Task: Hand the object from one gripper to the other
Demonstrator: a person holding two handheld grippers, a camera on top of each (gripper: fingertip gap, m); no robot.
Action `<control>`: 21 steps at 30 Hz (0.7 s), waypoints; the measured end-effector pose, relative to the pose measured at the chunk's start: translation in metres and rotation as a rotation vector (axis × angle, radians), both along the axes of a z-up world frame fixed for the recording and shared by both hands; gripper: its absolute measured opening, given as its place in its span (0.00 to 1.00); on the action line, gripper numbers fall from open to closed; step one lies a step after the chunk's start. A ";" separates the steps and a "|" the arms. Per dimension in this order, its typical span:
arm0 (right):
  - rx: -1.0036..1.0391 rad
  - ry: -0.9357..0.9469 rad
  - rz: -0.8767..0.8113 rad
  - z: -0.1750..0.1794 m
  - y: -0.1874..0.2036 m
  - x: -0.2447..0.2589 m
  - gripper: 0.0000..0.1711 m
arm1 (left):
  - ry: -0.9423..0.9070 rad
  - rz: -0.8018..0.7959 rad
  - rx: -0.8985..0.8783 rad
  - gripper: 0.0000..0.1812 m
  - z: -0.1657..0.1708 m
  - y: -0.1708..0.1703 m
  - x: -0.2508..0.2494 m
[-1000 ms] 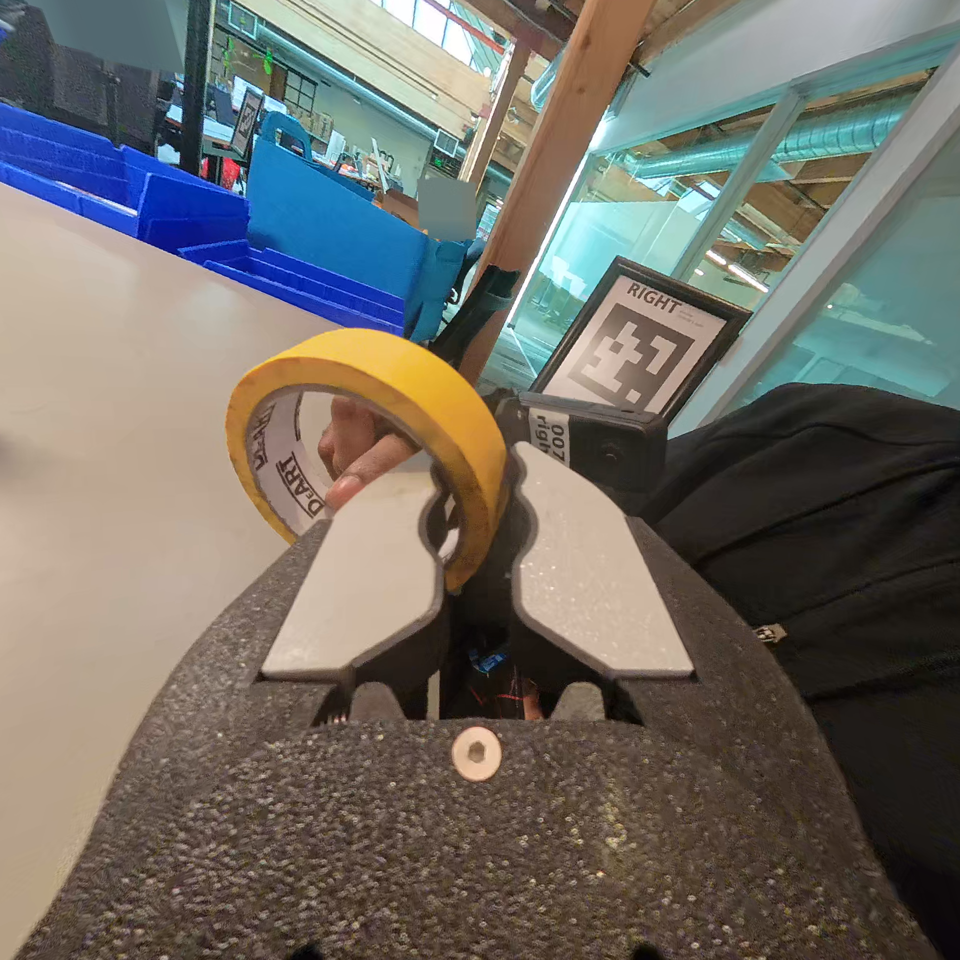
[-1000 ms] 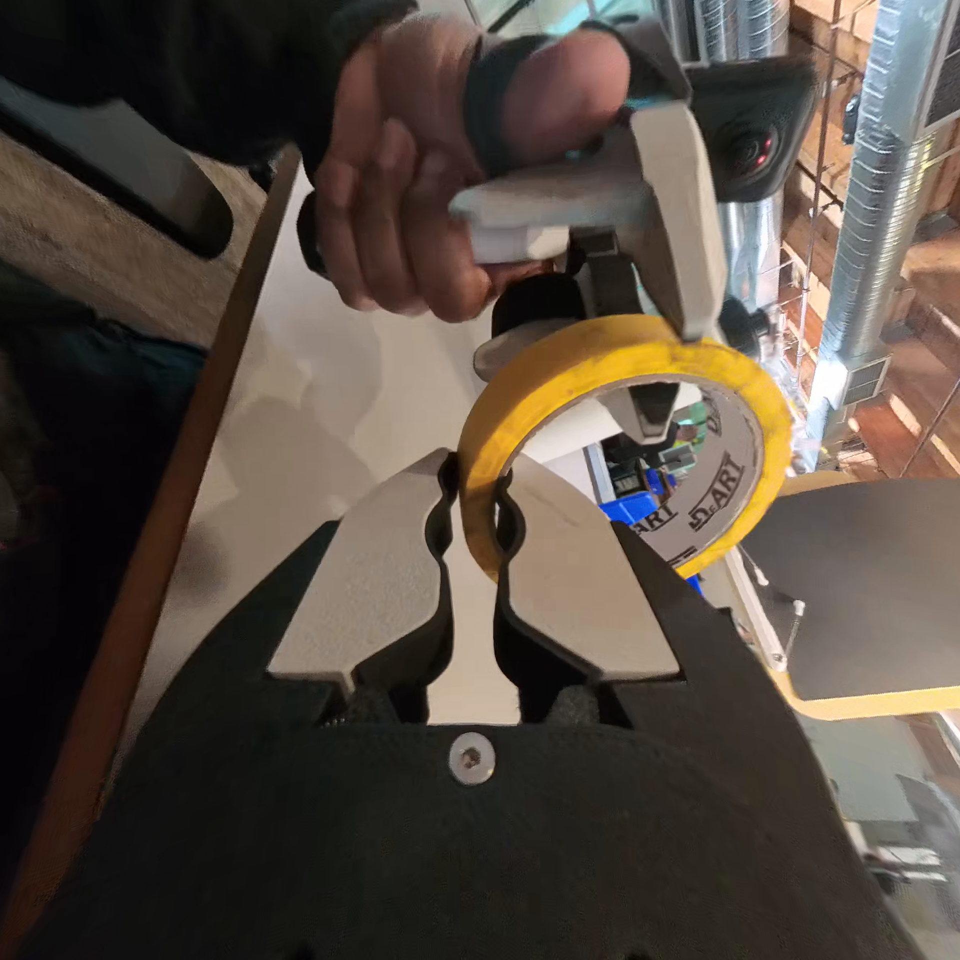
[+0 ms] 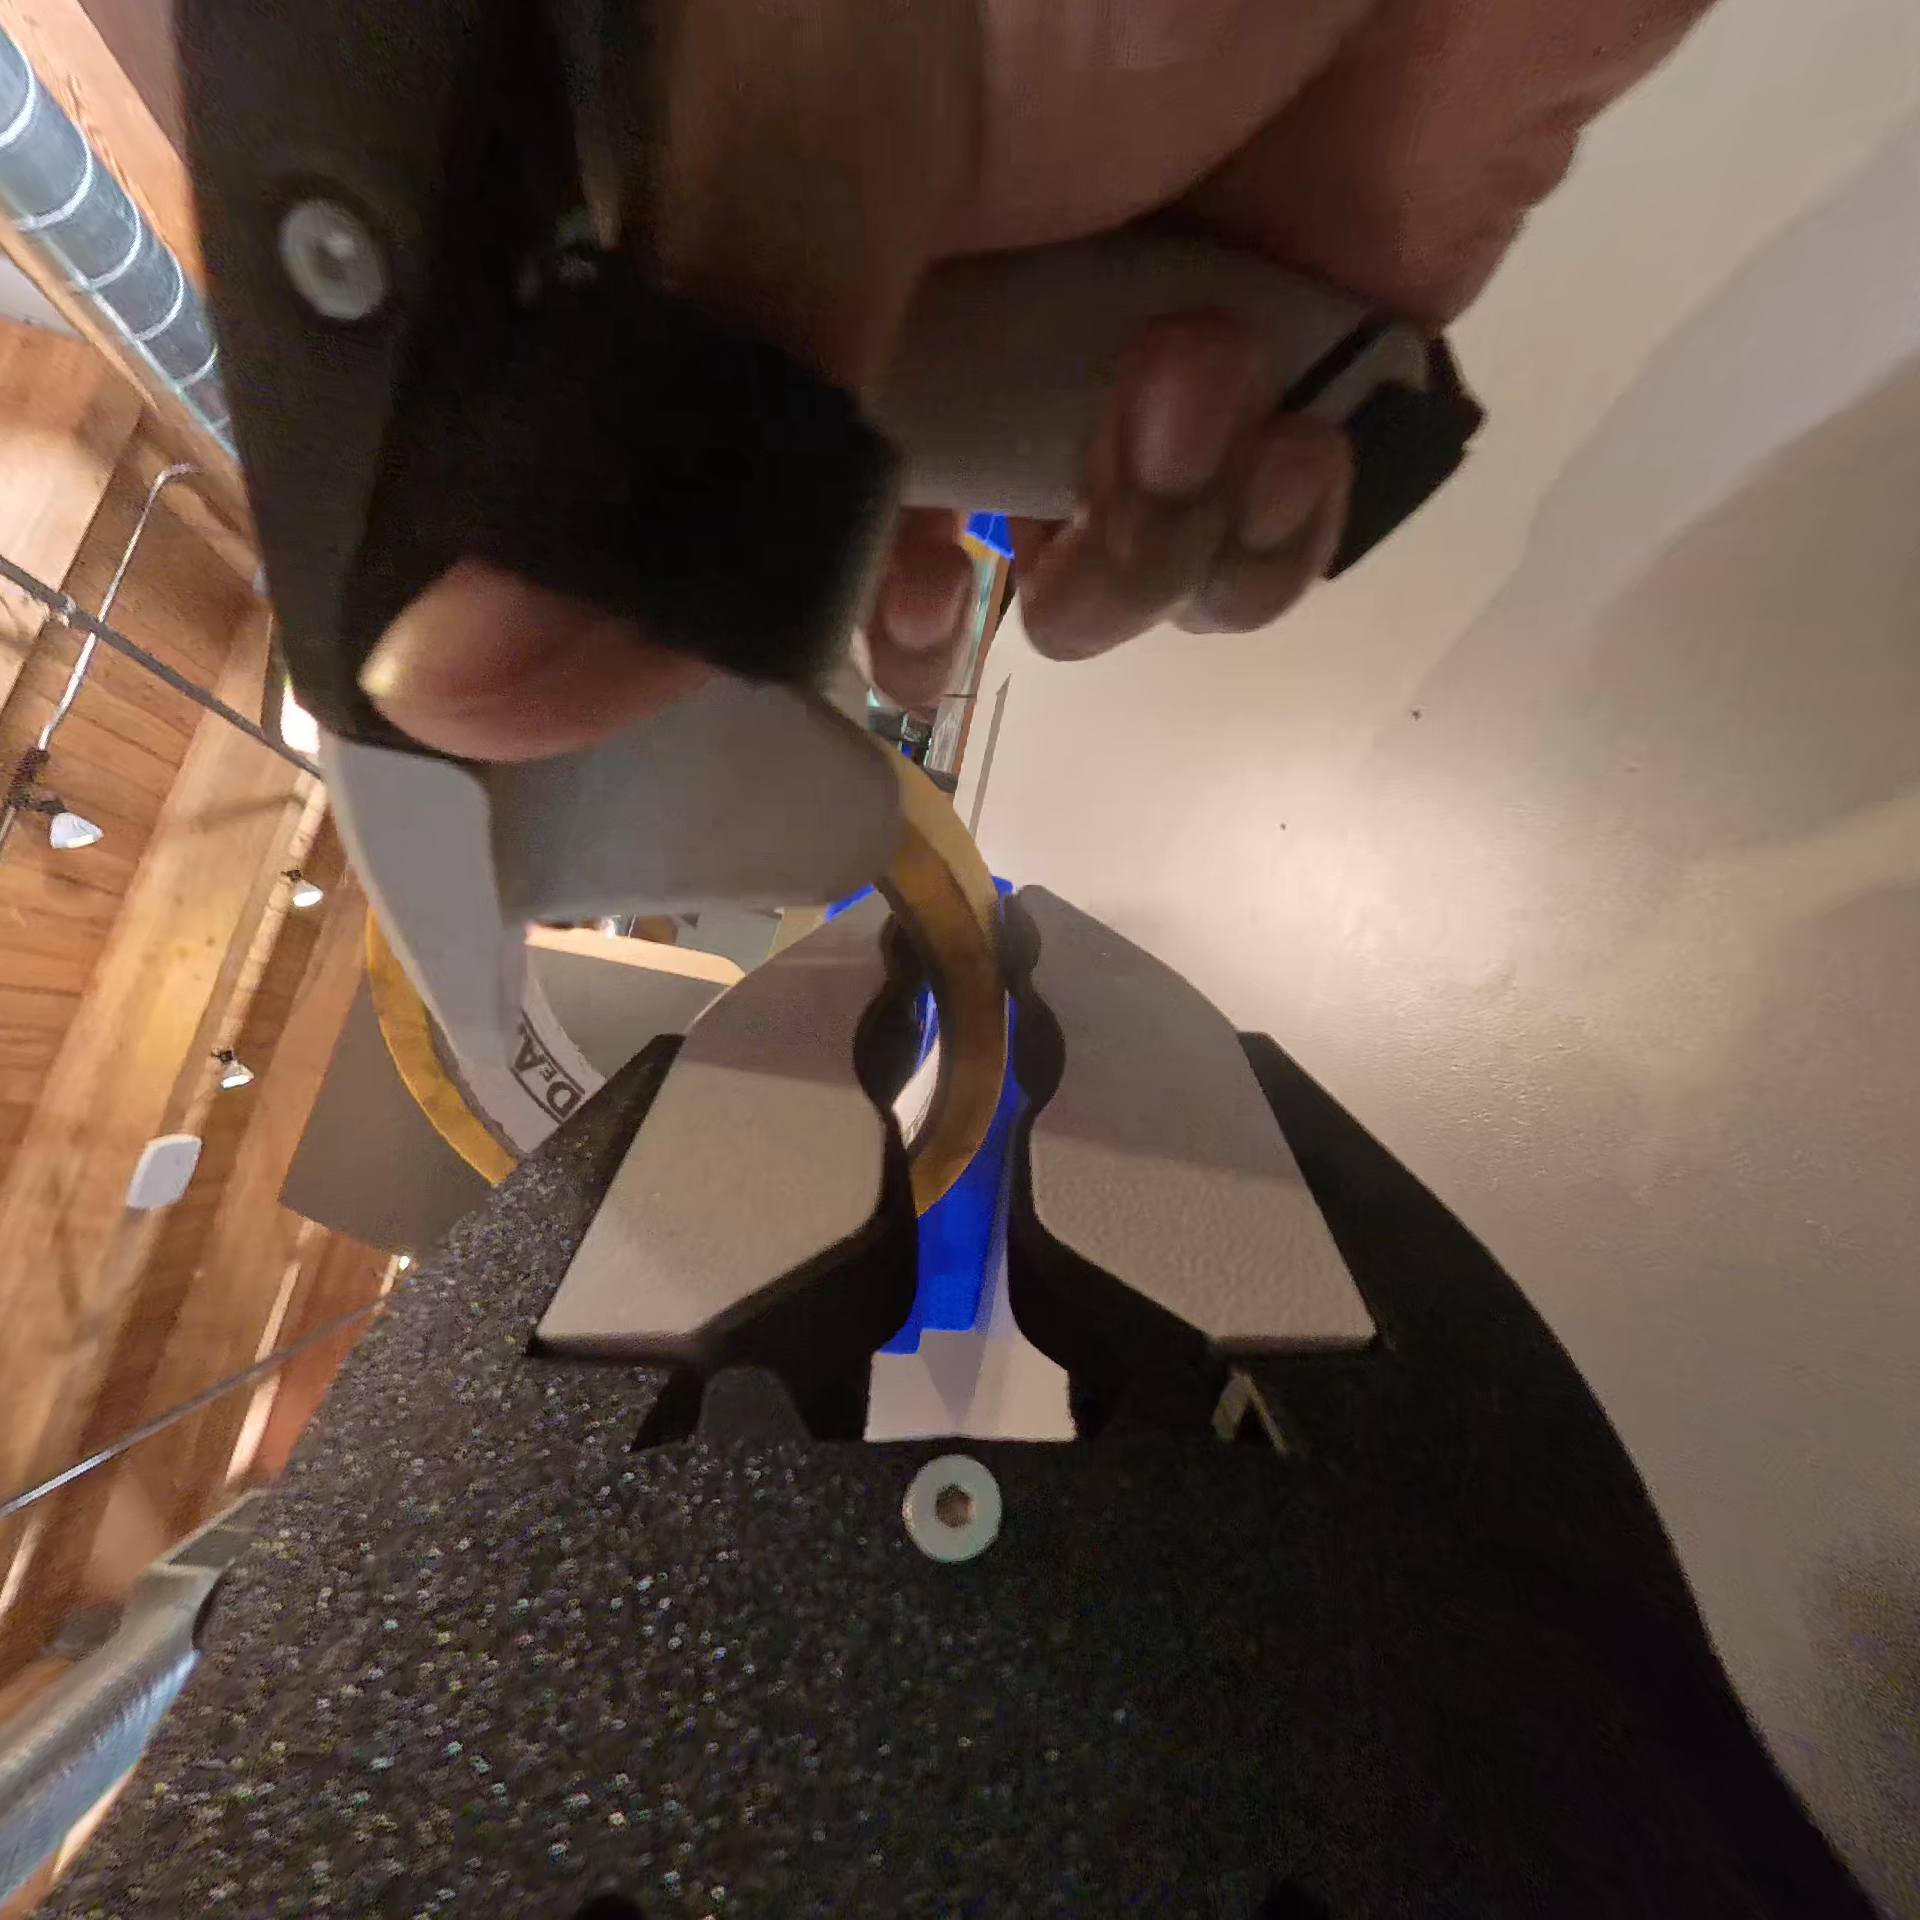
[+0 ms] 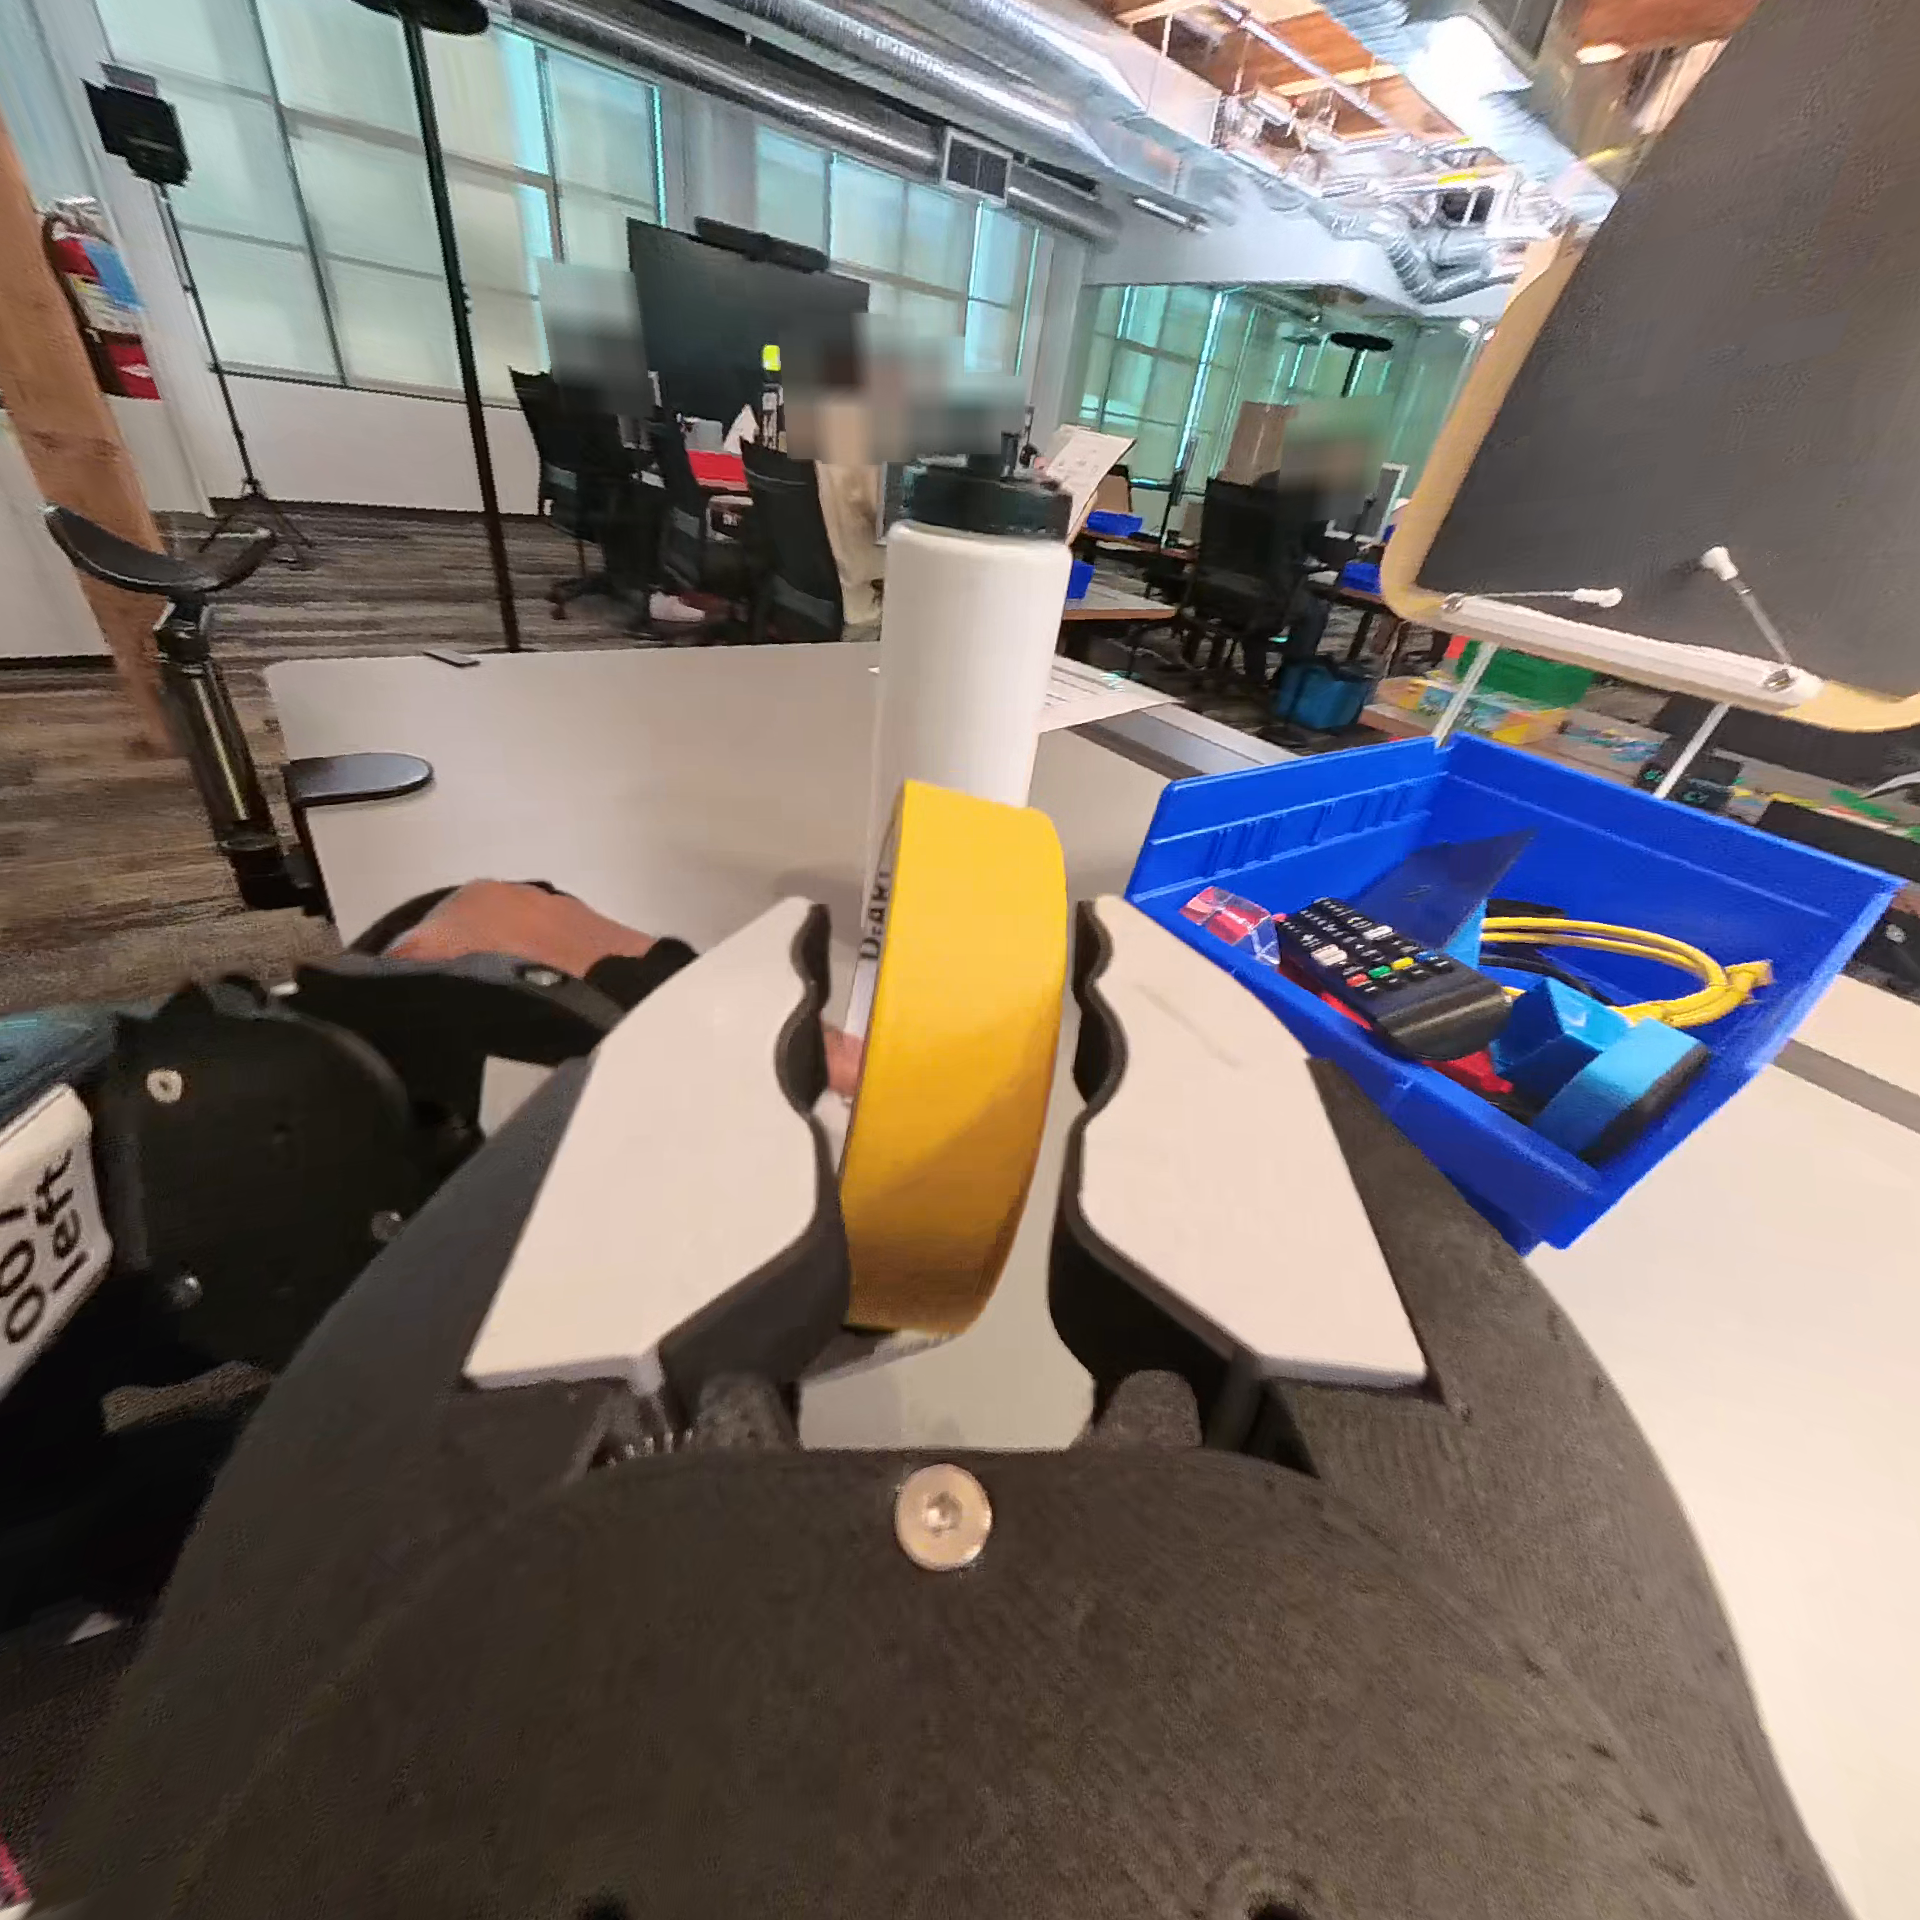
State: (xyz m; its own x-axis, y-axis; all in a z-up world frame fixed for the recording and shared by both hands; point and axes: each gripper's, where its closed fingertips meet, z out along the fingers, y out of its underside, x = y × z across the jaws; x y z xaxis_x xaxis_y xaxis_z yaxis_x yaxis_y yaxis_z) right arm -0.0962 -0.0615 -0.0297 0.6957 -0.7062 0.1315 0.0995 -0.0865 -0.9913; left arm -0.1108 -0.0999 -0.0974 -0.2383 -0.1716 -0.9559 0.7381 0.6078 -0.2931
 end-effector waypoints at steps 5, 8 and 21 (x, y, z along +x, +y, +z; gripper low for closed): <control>-0.006 -0.020 0.014 0.003 -0.005 0.001 0.19 | 0.041 -0.099 -0.055 0.10 0.004 -0.001 -0.009; -0.013 -0.021 0.021 0.005 -0.014 0.003 0.19 | 0.215 -0.276 -0.151 0.18 0.017 0.006 -0.025; -0.025 -0.012 0.440 0.011 0.001 -0.049 0.19 | 1.206 -0.631 -0.317 0.45 0.032 0.042 -0.044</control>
State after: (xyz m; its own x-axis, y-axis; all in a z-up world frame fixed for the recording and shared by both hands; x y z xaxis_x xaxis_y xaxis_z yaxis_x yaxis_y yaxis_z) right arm -0.1455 -0.0604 -0.0185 0.9278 -0.3395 0.1549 0.1439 -0.0575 -0.9879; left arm -0.1551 -0.0582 -0.0650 -0.9933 0.1041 -0.0495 0.0560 0.0601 -0.9966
